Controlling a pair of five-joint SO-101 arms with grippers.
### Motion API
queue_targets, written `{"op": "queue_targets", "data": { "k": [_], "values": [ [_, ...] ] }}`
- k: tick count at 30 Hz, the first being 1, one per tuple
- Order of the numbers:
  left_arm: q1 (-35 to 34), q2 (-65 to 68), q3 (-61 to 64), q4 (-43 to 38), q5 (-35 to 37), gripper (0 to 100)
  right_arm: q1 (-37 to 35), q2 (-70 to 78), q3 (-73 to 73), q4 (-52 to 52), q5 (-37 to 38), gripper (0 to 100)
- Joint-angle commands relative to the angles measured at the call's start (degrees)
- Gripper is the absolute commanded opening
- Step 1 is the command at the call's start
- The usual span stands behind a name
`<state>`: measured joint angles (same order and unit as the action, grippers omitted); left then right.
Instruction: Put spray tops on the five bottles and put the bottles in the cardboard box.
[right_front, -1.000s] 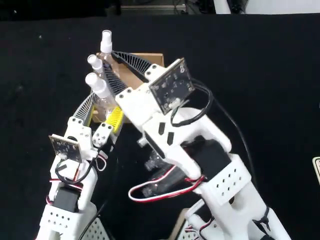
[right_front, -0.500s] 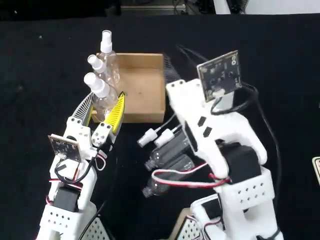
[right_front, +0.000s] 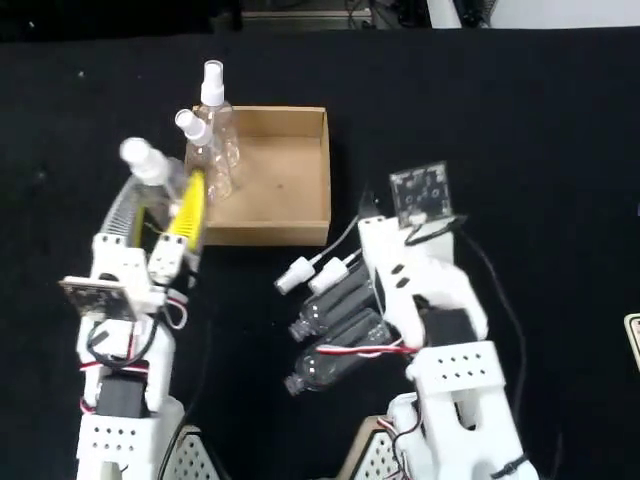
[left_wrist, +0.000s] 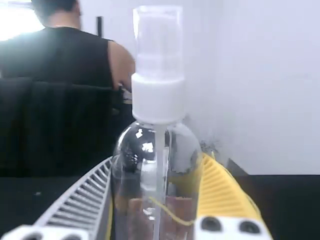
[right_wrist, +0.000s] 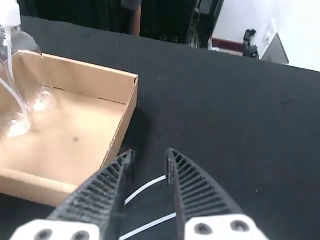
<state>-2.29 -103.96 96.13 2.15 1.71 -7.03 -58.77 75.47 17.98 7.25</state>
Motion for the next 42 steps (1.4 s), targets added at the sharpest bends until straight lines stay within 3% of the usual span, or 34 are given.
{"op": "queue_targets", "data": {
  "k": [1, 8, 15, 20, 29, 42],
  "values": [
    [-9.45, -0.62, 1.27, 0.35, 0.62, 3, 0.88, -2.51, 4.79, -9.41, 0.26, 8.1],
    [-24.13, -0.62, 1.27, 10.29, 0.7, 3, 0.88, -2.42, 6.99, -11.25, 0.26, 8.1],
    [-33.54, -0.44, 1.27, 8.79, 0.26, 3, -2.11, -2.42, 8.22, -11.08, 0.26, 8.1],
    [-38.11, 5.54, 1.54, -2.11, 0.26, 3, -3.25, -2.42, 8.66, -11.16, 0.53, 8.1],
    [-44.97, 30.86, 1.63, -24.0, 0.18, 3, -3.43, -2.42, 8.75, -11.08, 0.26, 8.1],
    [-46.64, 65.41, -3.12, -49.23, -7.12, 3, -3.43, -2.24, 8.84, -10.99, 0.26, 8.1]
  ]
}}
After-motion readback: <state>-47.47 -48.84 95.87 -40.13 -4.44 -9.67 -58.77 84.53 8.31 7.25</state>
